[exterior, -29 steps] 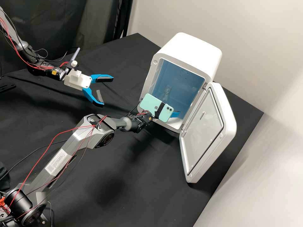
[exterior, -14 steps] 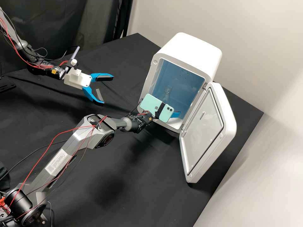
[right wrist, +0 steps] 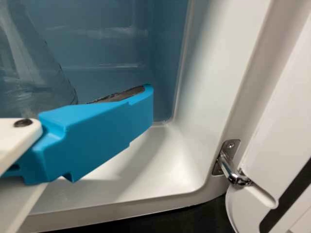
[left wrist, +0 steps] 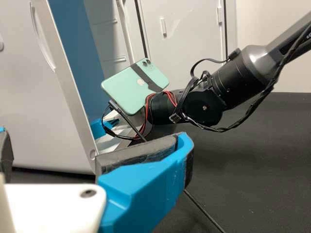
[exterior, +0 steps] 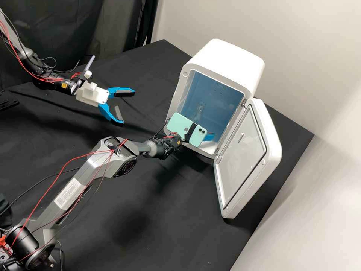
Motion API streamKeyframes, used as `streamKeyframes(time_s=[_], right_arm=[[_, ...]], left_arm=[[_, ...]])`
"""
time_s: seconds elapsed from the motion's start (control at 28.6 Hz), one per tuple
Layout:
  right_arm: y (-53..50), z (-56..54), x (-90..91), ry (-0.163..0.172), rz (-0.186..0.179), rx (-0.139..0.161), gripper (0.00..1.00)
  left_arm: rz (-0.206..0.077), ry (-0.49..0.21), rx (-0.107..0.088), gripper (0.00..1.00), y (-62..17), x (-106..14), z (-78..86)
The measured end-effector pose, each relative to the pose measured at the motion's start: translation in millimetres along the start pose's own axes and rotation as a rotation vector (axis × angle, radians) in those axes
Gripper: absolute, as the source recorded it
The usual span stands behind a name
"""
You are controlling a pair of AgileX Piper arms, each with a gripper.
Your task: Take the flask out of the incubator
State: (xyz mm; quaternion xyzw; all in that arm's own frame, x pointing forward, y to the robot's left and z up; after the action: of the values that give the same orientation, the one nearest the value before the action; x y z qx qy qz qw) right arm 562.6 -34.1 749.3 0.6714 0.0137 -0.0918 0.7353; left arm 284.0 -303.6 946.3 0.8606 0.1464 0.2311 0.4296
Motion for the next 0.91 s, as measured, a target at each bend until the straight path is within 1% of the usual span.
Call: streamKeyframes(time_s=[0.18,0.21,0.32,0.35,0.42,0.56,0.7,0.91], right_arm=[[0.0,0.0,0.0,0.0,0.0,0.0,1.0],[0.0,0.0,0.0,0.0,0.0,0.003,1.0],[0.0,0.0,0.0,0.0,0.0,0.027,1.0],[0.0,0.0,0.0,0.0,0.0,0.033,0.0],[0.4,-0.5,0.0,0.005,0.004,0.043,0.0],[2.9,-3.0,-0.1,0.034,0.031,0.057,0.0],[3.8,-4.0,-0.2,0.046,0.041,0.072,0.0],[3.0,-4.9,-0.2,0.055,0.032,0.055,0.0]], left_arm=[[0.0,0.0,0.0,1.0,0.0,0.0,0.0],[0.0,0.0,0.0,1.0,0.0,0.0,0.0],[0.0,0.0,0.0,1.0,0.0,0.0,0.0],[0.0,0.0,0.0,1.0,0.0,0.0,0.0],[0.0,0.0,0.0,1.0,0.0,0.0,0.0],[0.0,0.0,0.0,1.0,0.0,0.0,0.0],[0.0,0.0,0.0,1.0,0.0,0.0,0.0],[0.0,0.0,0.0,1.0,0.0,0.0,0.0]])
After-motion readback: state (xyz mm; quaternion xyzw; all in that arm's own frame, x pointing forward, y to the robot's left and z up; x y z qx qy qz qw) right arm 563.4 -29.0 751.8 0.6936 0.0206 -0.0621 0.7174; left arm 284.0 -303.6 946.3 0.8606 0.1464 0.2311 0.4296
